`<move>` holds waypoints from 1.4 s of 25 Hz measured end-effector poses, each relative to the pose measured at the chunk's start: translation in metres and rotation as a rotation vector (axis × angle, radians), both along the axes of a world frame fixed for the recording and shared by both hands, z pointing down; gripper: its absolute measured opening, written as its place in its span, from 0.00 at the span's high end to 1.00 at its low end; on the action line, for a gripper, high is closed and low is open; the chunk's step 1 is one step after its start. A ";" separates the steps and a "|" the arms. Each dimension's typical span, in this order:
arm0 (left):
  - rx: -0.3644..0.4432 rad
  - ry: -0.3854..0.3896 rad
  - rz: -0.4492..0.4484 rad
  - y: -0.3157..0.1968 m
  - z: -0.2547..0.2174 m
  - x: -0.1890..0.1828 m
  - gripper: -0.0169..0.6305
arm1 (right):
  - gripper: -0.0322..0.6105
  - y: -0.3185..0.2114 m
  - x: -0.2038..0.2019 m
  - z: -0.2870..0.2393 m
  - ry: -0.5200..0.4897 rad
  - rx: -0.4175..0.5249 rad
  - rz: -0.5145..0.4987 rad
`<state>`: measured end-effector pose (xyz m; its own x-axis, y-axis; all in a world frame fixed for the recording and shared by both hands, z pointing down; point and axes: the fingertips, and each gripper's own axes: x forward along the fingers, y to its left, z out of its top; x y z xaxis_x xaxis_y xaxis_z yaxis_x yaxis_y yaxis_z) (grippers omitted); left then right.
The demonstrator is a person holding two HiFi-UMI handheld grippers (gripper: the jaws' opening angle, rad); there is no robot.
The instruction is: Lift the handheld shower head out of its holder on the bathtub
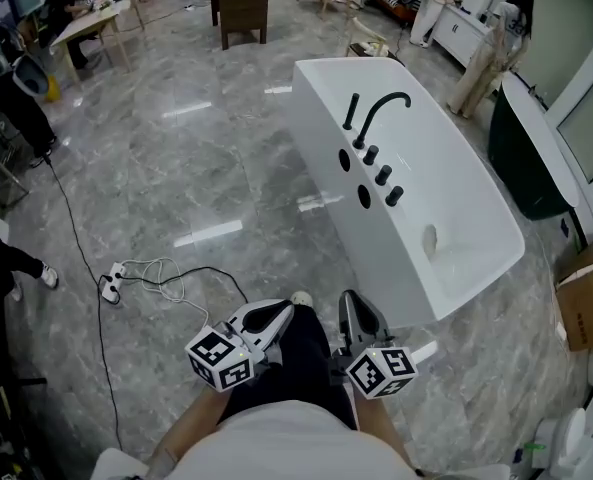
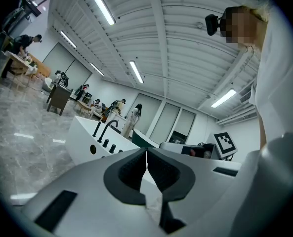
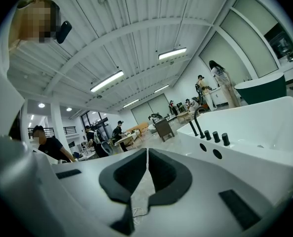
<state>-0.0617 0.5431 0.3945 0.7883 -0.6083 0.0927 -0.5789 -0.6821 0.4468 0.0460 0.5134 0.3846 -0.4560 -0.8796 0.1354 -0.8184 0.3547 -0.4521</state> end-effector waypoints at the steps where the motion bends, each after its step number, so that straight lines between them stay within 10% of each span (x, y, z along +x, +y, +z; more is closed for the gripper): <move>1: 0.000 -0.001 -0.003 -0.009 0.001 0.000 0.95 | 0.92 -0.010 -0.001 0.002 0.004 -0.004 -0.009; 35: 0.013 0.002 -0.070 -0.319 0.002 0.066 0.95 | 0.92 -0.324 0.033 -0.007 -0.116 -0.008 -0.146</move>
